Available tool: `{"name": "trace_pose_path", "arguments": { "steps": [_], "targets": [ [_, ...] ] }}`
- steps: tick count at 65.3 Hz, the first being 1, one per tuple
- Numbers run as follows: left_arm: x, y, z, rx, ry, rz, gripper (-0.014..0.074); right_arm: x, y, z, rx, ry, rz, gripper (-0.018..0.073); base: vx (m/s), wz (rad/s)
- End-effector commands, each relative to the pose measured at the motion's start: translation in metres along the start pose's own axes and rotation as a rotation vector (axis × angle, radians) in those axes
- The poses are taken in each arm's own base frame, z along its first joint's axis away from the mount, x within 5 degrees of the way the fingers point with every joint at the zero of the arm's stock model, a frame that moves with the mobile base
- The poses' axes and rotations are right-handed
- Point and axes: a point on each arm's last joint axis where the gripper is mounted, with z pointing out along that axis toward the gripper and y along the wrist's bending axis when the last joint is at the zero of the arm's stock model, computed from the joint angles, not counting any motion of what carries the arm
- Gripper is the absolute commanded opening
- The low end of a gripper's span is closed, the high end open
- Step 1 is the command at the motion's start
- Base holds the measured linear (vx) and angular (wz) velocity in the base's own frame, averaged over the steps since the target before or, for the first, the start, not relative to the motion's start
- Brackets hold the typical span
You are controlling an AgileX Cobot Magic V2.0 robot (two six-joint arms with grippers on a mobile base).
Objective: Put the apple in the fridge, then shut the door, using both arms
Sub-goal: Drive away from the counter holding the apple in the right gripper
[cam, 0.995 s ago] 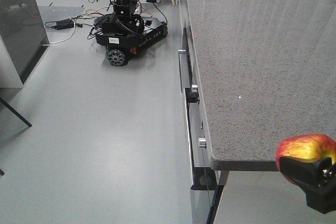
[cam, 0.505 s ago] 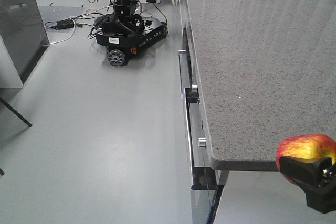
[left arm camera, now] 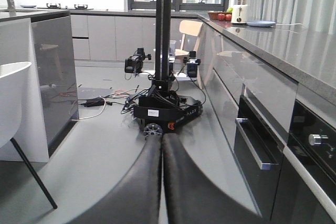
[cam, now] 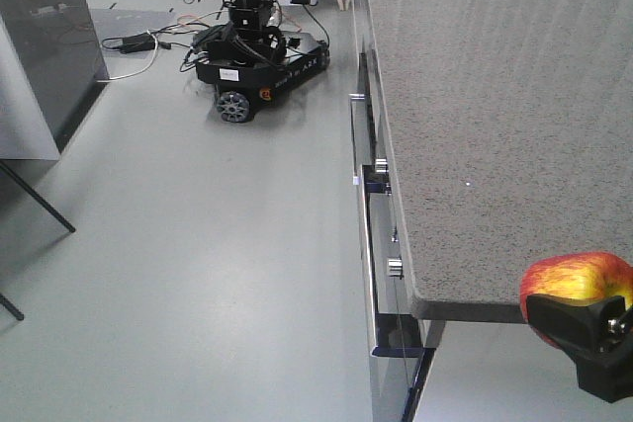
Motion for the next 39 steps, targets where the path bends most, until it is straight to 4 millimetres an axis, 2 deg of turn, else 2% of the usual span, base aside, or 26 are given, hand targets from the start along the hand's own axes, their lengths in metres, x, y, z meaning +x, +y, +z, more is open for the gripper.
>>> {"name": "trace_pose_path", "arguments": {
  "steps": [1,39],
  "targets": [
    [0.0016,-0.0002,-0.0002,0.013,-0.063,-0.012,-0.0006,-0.0130,0.0003,-0.0062,0.006,-0.098,-0.001,0.0162,-0.03,0.11],
    [0.0016,-0.0002,-0.0002,0.013,-0.063,-0.012,-0.0006,-0.0128,0.0003,-0.0061,0.006,-0.096,-0.001,0.0162,-0.01,0.14]
  ]
}}
